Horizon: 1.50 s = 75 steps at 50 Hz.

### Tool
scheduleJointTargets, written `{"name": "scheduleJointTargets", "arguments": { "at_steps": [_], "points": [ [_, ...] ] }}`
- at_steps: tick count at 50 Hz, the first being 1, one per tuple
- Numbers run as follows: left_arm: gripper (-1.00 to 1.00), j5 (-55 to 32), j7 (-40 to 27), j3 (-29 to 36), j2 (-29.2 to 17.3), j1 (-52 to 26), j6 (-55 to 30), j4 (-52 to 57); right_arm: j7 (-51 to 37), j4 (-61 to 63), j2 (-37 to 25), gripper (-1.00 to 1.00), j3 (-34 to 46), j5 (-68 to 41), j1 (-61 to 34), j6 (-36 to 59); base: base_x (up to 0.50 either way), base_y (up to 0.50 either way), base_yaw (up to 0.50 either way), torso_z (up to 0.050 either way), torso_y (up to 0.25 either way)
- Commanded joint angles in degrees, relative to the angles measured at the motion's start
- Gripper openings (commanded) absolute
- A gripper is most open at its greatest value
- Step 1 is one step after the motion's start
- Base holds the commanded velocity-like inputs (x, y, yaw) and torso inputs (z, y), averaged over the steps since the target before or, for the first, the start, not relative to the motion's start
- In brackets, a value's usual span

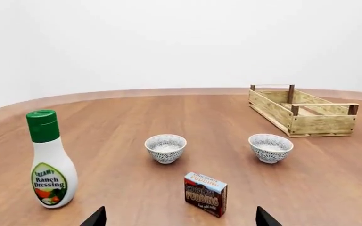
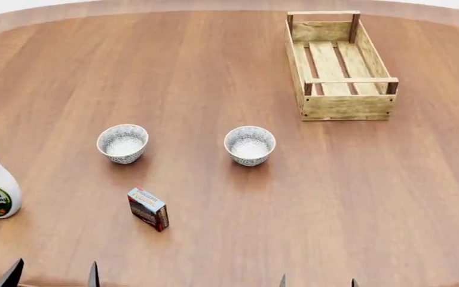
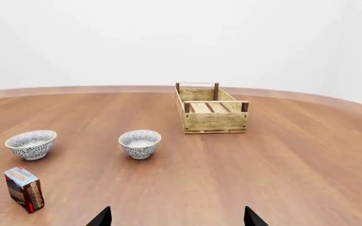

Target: Stack the right bowl on the left bowl and place them in the tray.

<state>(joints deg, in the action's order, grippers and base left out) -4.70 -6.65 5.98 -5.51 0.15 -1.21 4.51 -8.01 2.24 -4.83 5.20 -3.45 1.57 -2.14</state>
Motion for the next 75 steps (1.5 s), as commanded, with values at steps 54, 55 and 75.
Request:
{"name": "scheduleJointTargets", "arguments": {
  "at_steps": [54, 55, 75],
  "points": [
    [1.0, -10.18, -4.78, -0.55, -6.64, -25.45, -47.95, 31.44, -5.13, 34.1, -4.98, 1.0, -1.2, -13.18, -19.2, 42.69, 0.25, 0.0, 0.0, 0.0, 0.0],
    [1.0, -10.19, -4.8, -0.5, -6.67, -25.47, -47.94, 31.44, -5.17, 34.08, -4.99, 1.0, -1.21, -13.24, -19.22, 42.7, 0.5, 0.0, 0.0, 0.0, 0.0],
    [1.0, -10.46, -5.43, 0.37, -7.21, -25.58, -47.73, 31.56, -6.1, 34.94, -5.72, 1.0, -1.29, -14.3, -19.82, 43.5, 0.5, 0.0, 0.0, 0.0, 0.001]
  ]
}}
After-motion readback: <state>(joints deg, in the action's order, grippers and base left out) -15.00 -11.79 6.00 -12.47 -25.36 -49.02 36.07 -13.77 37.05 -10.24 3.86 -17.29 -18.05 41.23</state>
